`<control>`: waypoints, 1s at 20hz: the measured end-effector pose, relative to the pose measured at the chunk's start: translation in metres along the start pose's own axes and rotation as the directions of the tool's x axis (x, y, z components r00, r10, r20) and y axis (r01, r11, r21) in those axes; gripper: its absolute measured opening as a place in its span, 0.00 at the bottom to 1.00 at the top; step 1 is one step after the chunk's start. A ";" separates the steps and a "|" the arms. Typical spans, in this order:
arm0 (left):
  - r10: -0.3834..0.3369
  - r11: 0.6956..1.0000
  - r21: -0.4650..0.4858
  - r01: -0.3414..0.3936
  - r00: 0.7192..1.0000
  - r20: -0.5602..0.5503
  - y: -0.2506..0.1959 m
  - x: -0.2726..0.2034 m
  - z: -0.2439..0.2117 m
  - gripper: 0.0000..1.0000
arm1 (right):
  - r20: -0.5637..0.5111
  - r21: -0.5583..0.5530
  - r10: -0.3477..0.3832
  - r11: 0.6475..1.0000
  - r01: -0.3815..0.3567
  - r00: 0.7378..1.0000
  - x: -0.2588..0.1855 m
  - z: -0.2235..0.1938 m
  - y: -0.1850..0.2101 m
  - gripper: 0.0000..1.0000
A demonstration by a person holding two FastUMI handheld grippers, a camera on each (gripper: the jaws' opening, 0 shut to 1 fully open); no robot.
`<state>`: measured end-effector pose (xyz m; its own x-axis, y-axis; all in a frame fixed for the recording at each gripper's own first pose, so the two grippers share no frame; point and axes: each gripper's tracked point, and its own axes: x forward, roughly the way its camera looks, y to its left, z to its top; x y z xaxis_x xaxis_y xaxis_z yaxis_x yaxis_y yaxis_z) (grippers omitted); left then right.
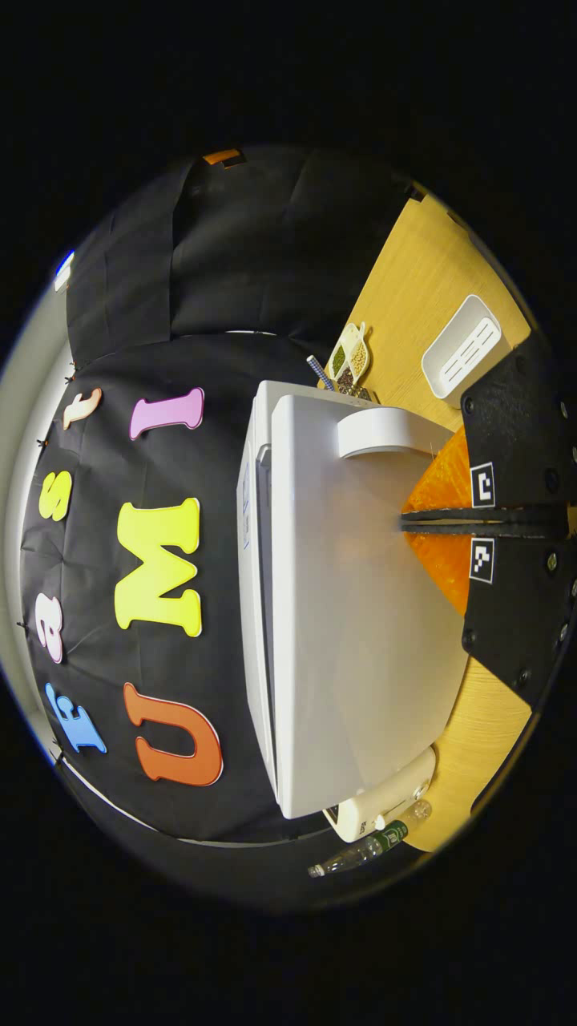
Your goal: Open the microwave oven with the left hand, put the food in, and close the microwave oven.
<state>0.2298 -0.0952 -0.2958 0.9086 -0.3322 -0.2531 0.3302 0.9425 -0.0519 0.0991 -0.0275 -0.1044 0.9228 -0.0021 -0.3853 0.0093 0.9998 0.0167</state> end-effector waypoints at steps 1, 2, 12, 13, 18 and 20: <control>0.003 1.000 -0.003 -0.003 1.000 -0.001 -0.001 0.007 0.002 0.00 | -0.009 0.008 0.000 1.000 0.000 1.000 0.005 -0.001 -0.001 0.91; 0.005 1.000 -0.006 -0.005 1.000 -0.002 -0.002 0.015 0.002 0.00 | -0.017 0.017 0.002 1.000 -0.002 1.000 0.008 -0.001 -0.002 0.99; 0.030 0.999 -0.015 -0.030 1.000 -0.003 -0.001 0.044 0.008 0.00 | -0.028 0.011 0.002 1.000 -0.002 1.000 0.020 0.001 -0.003 0.91; 0.027 0.999 -0.016 -0.027 1.000 -0.009 -0.003 0.045 0.006 0.00 | -0.033 0.011 0.003 1.000 -0.002 0.999 0.021 -0.001 -0.003 0.99; 0.034 0.999 -0.004 -0.034 0.999 -0.043 -0.008 0.056 0.005 0.00 | -0.039 0.023 0.005 1.000 -0.004 0.999 0.016 -0.003 0.000 0.99; 0.039 0.999 -0.033 -0.041 0.998 -0.038 -0.007 0.056 0.005 0.00 | -0.032 0.010 0.006 1.000 -0.006 0.999 0.013 -0.003 0.002 0.91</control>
<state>0.2795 -0.1208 -0.3048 0.9105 -0.2931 -0.2915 0.2844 0.9559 -0.0729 0.1102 -0.0255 -0.1126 0.9102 0.0043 -0.4142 0.0081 0.9996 0.0283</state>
